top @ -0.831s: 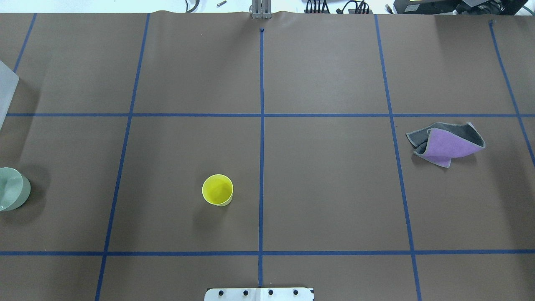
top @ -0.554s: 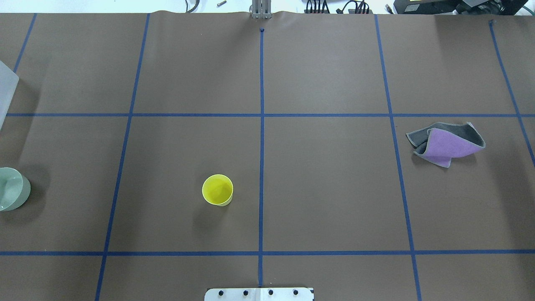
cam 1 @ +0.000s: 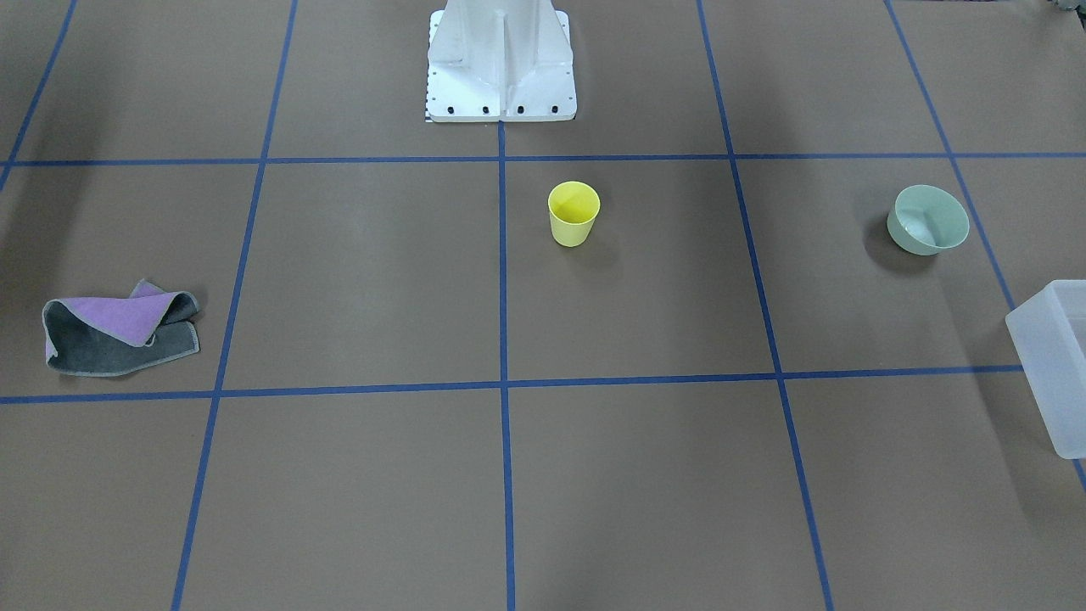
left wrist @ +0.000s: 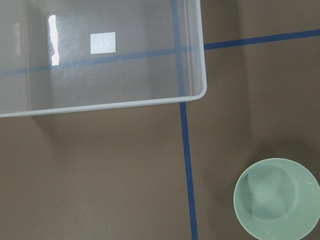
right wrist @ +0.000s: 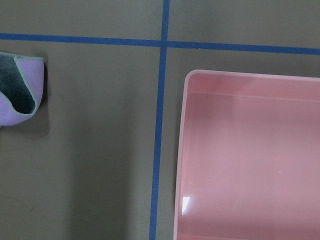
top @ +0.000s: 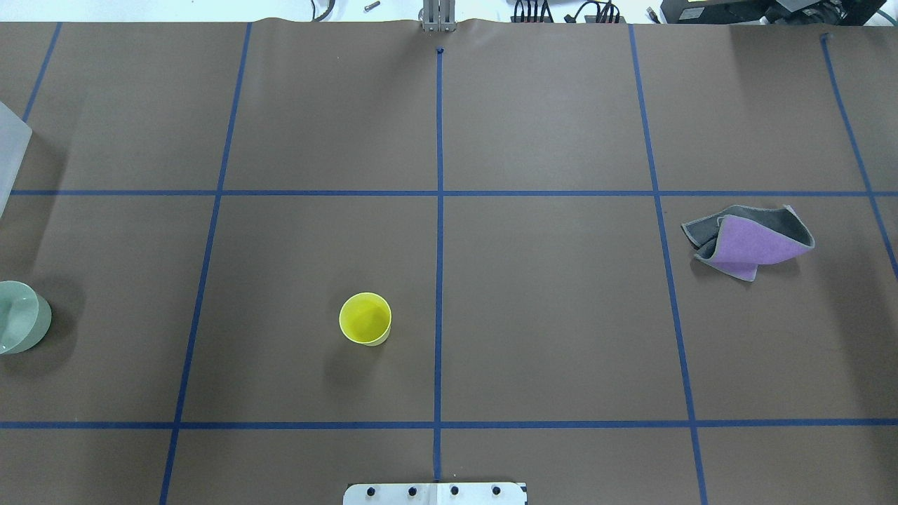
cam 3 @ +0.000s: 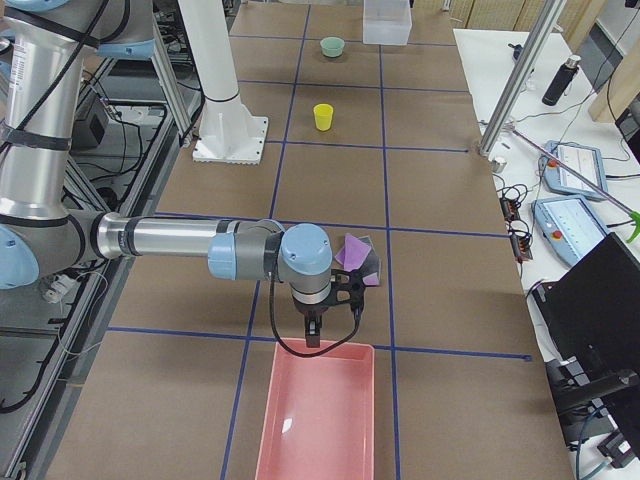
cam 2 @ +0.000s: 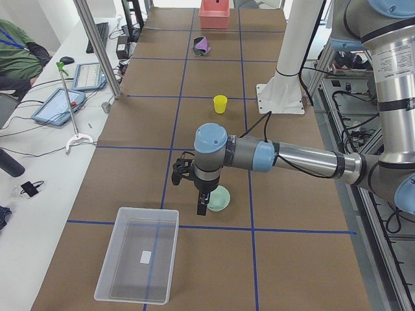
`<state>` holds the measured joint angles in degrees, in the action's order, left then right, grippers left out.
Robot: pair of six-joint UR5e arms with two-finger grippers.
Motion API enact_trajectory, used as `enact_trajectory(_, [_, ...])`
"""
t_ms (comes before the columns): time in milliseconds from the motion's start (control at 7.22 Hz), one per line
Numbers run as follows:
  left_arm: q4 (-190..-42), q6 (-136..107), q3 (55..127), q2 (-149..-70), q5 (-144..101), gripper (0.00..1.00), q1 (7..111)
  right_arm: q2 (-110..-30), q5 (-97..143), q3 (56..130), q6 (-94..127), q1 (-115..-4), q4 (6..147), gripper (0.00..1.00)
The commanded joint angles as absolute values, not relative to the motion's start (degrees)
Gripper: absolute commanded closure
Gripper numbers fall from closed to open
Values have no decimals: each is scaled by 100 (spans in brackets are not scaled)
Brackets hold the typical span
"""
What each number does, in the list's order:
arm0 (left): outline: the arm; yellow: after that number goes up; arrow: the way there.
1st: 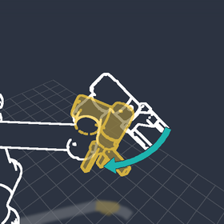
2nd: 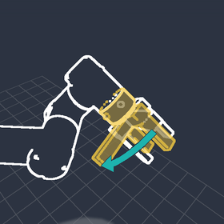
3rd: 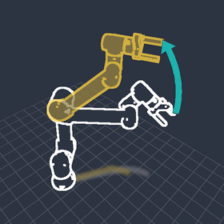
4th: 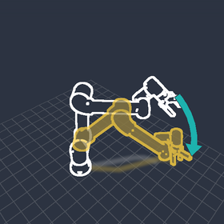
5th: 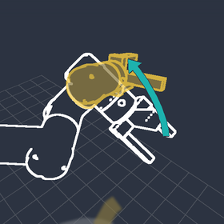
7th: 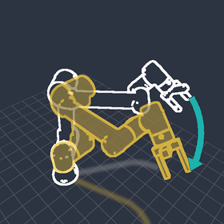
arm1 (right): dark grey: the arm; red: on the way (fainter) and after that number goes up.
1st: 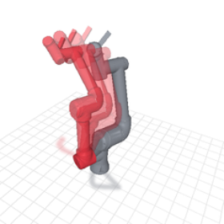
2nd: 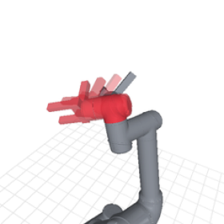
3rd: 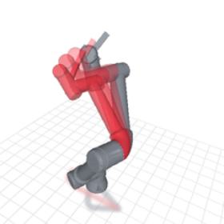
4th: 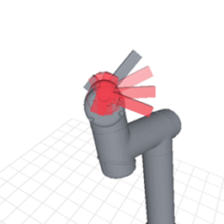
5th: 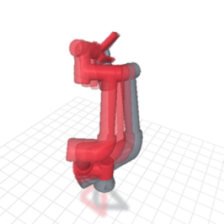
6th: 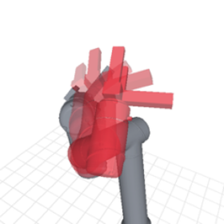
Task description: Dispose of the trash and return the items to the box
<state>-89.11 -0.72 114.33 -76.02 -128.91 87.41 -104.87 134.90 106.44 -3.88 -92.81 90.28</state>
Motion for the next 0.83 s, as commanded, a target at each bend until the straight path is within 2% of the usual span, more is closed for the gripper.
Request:
enact_trajectory(0, [-9112,-97,11514,-7751,-12963,1,8754,-10415,13482,10696,-378,-9281,9009,0])
enact_trajectory(277, [-10704,-140,11052,-8074,-12964,1,8763,-10371,13474,11195,-387,-9281,9009,0])
enact_trajectory(693, [-11782,-358,10802,-7823,-12981,1,8711,-10249,13552,11470,-46,-9185,9018,0])
